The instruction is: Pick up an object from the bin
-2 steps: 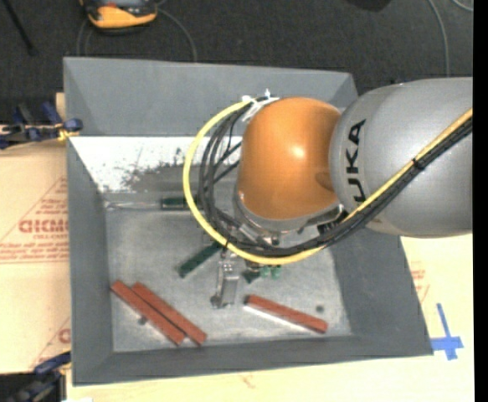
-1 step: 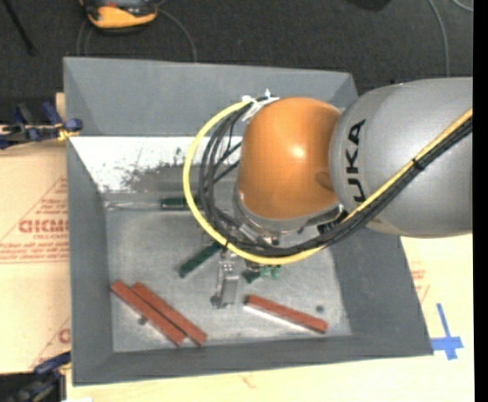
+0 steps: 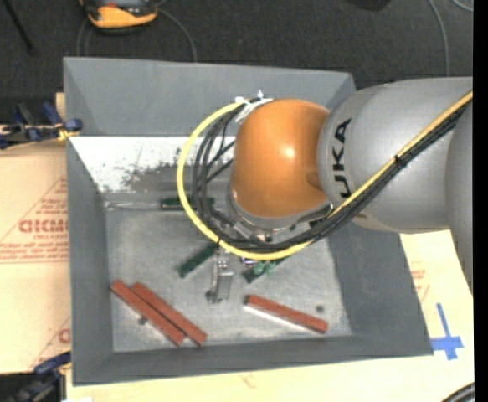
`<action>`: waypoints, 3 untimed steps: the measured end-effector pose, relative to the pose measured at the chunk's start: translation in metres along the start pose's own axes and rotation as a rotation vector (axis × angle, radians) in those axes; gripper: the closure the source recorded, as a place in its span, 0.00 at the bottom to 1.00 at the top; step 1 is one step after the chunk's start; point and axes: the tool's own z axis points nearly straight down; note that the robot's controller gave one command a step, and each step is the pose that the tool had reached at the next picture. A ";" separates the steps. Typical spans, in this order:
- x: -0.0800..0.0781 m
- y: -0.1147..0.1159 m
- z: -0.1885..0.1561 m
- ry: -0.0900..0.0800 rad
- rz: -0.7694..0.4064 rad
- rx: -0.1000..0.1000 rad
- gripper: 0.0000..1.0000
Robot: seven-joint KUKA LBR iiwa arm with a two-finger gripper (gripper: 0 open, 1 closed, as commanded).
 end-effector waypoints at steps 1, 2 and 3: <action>-0.014 -0.011 0.072 0.007 -0.076 0.002 0.00; -0.046 -0.018 0.113 0.010 -0.186 0.002 0.00; -0.079 -0.031 0.129 0.010 -0.438 -0.001 1.00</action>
Offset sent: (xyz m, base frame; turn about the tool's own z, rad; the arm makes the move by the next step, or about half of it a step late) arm 0.0555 -0.0181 -0.1219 -0.1963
